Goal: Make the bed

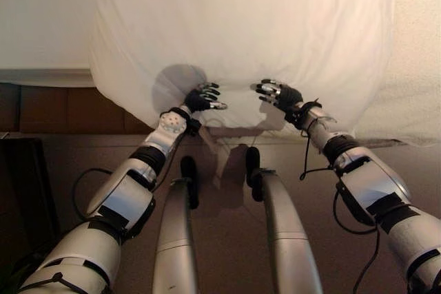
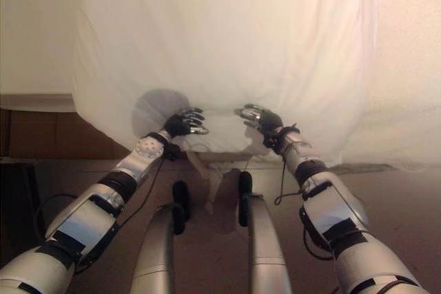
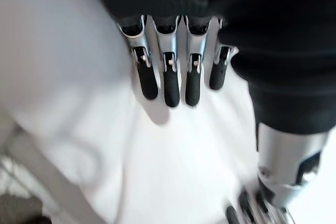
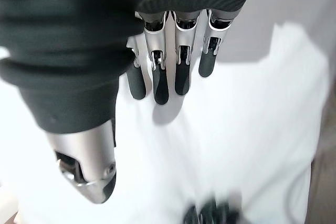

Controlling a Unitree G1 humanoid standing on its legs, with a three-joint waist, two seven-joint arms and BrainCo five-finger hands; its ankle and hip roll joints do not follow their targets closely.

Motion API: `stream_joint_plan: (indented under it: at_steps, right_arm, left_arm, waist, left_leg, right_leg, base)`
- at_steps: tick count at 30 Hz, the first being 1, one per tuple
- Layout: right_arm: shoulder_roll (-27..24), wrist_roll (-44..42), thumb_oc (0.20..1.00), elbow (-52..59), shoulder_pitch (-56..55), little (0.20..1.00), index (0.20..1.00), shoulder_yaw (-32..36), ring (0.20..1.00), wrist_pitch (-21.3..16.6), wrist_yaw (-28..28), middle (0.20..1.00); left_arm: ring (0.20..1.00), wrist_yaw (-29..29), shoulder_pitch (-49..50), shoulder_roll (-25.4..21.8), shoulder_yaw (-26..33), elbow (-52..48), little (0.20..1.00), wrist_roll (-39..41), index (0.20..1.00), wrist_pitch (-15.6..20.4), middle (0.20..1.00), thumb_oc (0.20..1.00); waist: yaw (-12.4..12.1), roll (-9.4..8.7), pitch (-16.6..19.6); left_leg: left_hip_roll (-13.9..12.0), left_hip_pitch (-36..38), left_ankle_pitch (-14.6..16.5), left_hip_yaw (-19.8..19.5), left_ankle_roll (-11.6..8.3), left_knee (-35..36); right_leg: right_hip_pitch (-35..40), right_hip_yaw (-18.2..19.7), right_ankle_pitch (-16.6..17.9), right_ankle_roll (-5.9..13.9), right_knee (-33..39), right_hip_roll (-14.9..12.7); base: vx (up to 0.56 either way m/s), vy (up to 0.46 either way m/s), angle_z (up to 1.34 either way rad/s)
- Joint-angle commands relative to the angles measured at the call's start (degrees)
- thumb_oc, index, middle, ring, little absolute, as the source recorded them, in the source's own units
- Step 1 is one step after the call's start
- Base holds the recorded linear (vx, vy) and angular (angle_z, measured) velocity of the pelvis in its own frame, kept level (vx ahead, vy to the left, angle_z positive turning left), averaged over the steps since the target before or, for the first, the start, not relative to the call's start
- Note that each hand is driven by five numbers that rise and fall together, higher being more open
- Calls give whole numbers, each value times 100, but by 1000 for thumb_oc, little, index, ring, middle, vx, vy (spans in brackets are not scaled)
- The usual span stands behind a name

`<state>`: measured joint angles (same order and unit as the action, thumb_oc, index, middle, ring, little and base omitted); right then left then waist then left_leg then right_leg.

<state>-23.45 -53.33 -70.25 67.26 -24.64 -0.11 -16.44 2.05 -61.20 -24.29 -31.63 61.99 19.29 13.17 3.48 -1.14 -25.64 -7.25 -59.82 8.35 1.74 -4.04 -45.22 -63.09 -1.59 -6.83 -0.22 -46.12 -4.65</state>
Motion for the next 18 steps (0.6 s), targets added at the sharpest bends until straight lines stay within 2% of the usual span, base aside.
stream_joint_plan:
  at_steps: [1, 2, 10, 11, 12, 18]
  right_arm:
    - [-340, 112, 1000, -147, -60, 1000, 1000, 99, 1000, -351, 214, 1000]
    - [-458, 142, 1000, -211, -50, 1000, 1000, 105, 1000, -355, 247, 1000]
    - [-564, 154, 1000, -238, -44, 1000, 1000, 129, 1000, -358, 267, 1000]
    - [-1138, 176, 1000, -471, -288, 1000, 1000, 468, 1000, -430, 500, 1000]
    - [-1399, 175, 1000, -519, -548, 1000, 1000, 707, 1000, -443, 638, 1000]
    - [-1898, 209, 1000, -526, -1155, 1000, 1000, 1281, 1000, -480, 809, 1000]
  left_arm:
    - [1000, -560, -122, -245, 461, 449, 1000, -70, 1000, 94, 1000, 1000]
    - [1000, -603, -112, -376, 551, 481, 1000, -34, 1000, 98, 1000, 1000]
    - [1000, -653, -120, -486, 584, 502, 1000, -63, 1000, 103, 1000, 1000]
    - [1000, -907, 252, -1033, 1023, 537, 1000, -14, 1000, 188, 1000, 1000]
    - [1000, -1173, 579, -1291, 1359, 568, 1000, -87, 1000, 198, 1000, 1000]
    - [1000, -1835, 1519, -1611, 2384, 554, 1000, -50, 1000, 184, 1000, 1000]
  waist:
    - [-63, 54, 474]
    - [-69, 56, 466]
    - [-68, 64, 471]
    - [-94, 97, 397]
    - [-112, 116, 339]
    - [-152, 129, 227]
  left_leg:
    - [-148, 111, -383, -84, -181, 557]
    - [-150, 137, -432, -70, -202, 648]
    - [-149, 141, -469, -62, -219, 738]
    - [-161, 280, -641, -45, -292, 1157]
    - [-152, 392, -663, -53, -321, 1295]
    - [-137, 685, -777, -43, -374, 1668]
  right_leg:
    - [325, 153, 166, 615, 551, -321]
    - [346, 160, 191, 627, 620, -324]
    - [341, 163, 217, 641, 680, -324]
    - [452, 132, 269, 672, 991, -336]
    - [563, 121, 269, 688, 1100, -340]
    - [839, 64, 338, 731, 1427, -358]
  base:
    - [-39, -17, -2]
    - [0, 0, 0]
    - [1, -8, 0]
    - [35, -84, 0]
    - [44, -90, 1]
    - [29, -17, 6]
